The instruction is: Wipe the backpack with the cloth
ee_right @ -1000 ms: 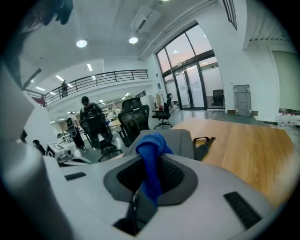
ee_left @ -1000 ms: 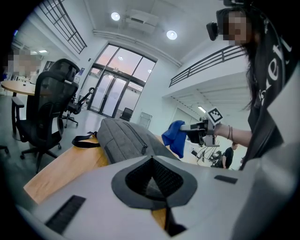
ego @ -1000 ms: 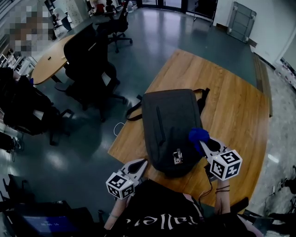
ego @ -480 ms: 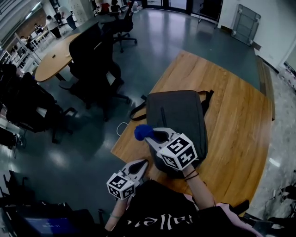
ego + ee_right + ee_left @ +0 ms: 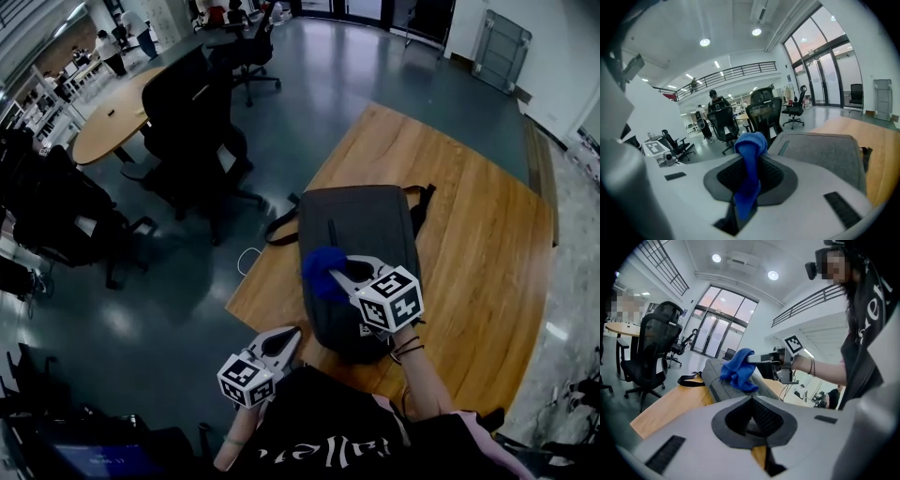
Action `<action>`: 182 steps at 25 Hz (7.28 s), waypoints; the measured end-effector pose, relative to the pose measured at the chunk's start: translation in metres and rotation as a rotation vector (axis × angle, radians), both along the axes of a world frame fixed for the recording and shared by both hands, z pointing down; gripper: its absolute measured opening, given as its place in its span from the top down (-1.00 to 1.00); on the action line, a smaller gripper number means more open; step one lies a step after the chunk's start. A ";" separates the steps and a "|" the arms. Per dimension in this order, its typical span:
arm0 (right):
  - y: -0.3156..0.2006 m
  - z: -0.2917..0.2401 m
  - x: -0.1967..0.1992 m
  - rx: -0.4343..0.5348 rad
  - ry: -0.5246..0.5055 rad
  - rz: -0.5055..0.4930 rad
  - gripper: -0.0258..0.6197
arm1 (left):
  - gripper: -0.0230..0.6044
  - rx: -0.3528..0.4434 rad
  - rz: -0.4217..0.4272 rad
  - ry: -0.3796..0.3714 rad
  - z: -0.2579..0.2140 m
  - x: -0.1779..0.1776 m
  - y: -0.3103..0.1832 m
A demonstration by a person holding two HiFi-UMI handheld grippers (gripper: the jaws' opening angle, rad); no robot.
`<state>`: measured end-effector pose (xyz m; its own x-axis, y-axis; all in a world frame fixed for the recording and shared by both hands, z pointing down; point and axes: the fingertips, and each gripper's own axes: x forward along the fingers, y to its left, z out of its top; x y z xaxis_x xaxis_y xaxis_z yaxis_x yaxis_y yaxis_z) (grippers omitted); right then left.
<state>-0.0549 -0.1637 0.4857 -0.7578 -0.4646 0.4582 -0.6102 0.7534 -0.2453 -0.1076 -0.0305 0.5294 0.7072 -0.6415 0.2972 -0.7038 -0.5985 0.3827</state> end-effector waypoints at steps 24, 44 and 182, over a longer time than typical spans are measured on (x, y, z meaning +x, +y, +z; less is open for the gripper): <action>-0.011 0.077 0.292 -0.119 0.158 0.517 0.75 | 0.93 -0.016 0.070 -0.011 0.001 0.045 -0.006; -0.049 -0.066 0.074 0.100 -0.064 0.143 0.75 | 0.93 -0.026 0.052 0.012 0.009 0.035 -0.008; 0.173 0.012 0.220 -0.043 -0.198 0.359 0.75 | 0.93 -0.118 -0.133 -0.035 0.032 0.052 0.139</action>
<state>0.1651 0.0088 0.4978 -0.6265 -0.6988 0.3452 -0.7703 0.4876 -0.4110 -0.0558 0.1083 0.5610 0.6063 -0.6882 0.3985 -0.7878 -0.4516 0.4188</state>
